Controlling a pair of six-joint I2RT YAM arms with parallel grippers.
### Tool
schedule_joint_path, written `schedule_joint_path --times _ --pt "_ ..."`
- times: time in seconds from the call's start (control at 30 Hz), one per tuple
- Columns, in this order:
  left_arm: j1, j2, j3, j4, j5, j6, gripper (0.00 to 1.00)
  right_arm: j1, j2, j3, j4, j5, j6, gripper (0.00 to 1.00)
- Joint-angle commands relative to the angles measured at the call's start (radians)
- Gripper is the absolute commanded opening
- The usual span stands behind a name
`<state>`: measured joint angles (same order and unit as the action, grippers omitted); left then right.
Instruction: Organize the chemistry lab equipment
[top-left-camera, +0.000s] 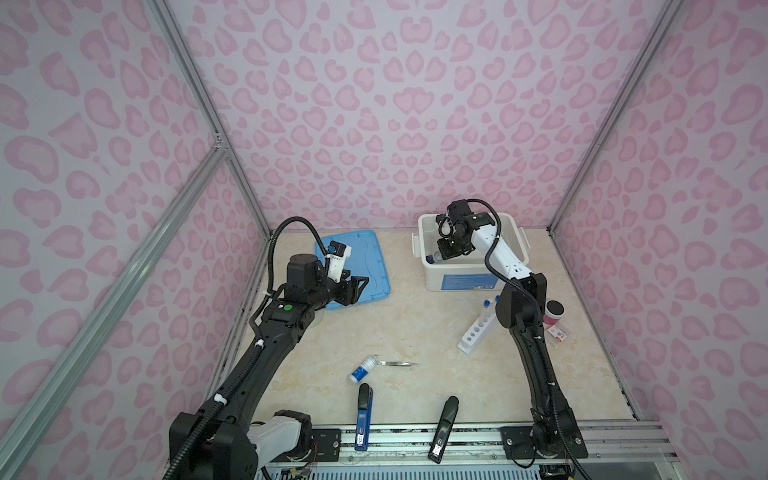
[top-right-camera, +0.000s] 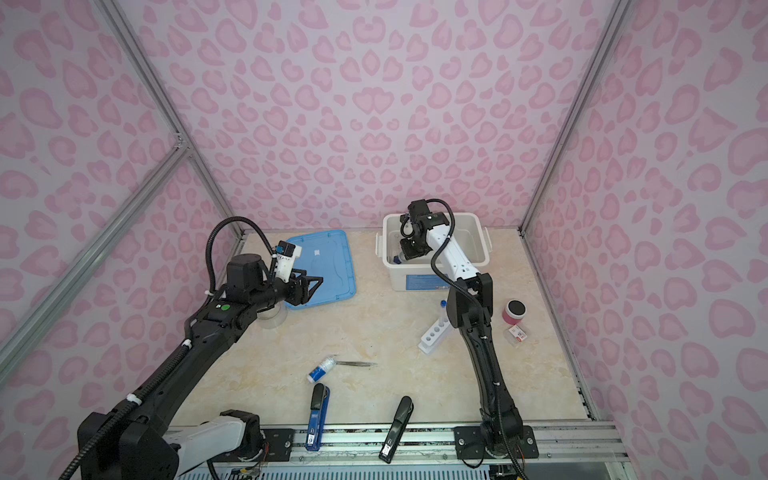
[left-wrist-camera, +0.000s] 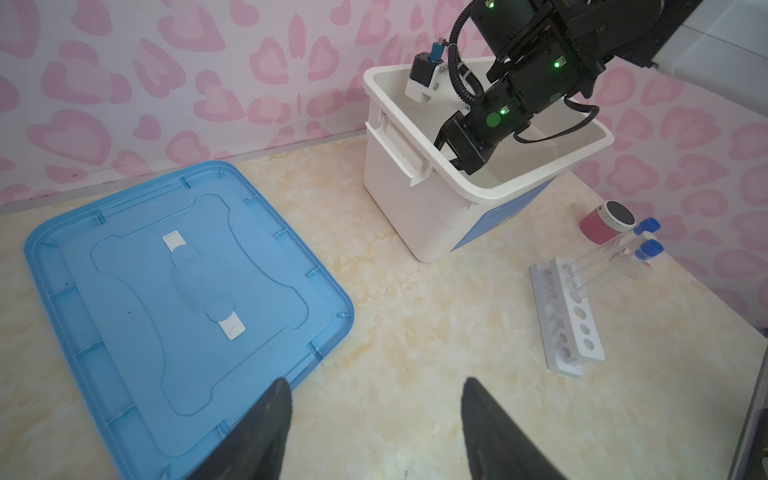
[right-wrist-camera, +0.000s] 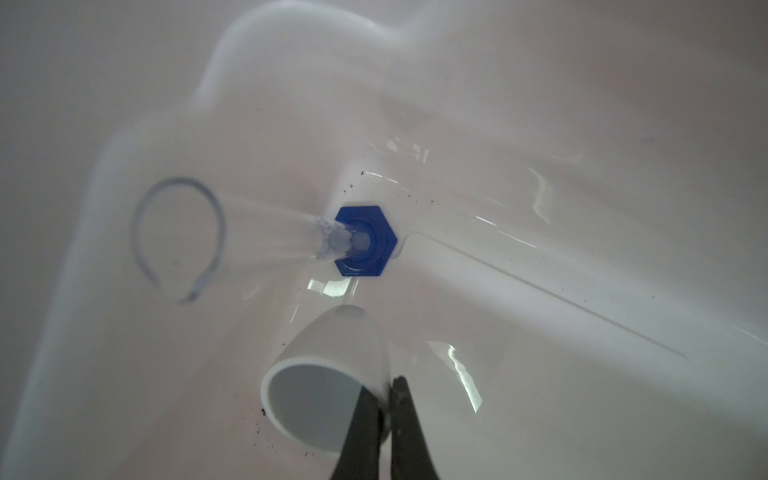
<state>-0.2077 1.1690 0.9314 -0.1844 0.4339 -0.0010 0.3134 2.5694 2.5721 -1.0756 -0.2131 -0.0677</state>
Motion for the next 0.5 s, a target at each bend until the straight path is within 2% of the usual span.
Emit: schedule_joint_path --times 0.0,0.47 --pt "0.001 -0.011 -0.006 0.024 0.002 -0.002 0.67 0.004 0.02 -0.007 -0.005 0.0 0.0 0.02" --pt "0.001 -0.014 -0.012 0.022 -0.001 0.001 0.67 0.01 0.065 0.029 0.005 -0.001 0.023 0.02"
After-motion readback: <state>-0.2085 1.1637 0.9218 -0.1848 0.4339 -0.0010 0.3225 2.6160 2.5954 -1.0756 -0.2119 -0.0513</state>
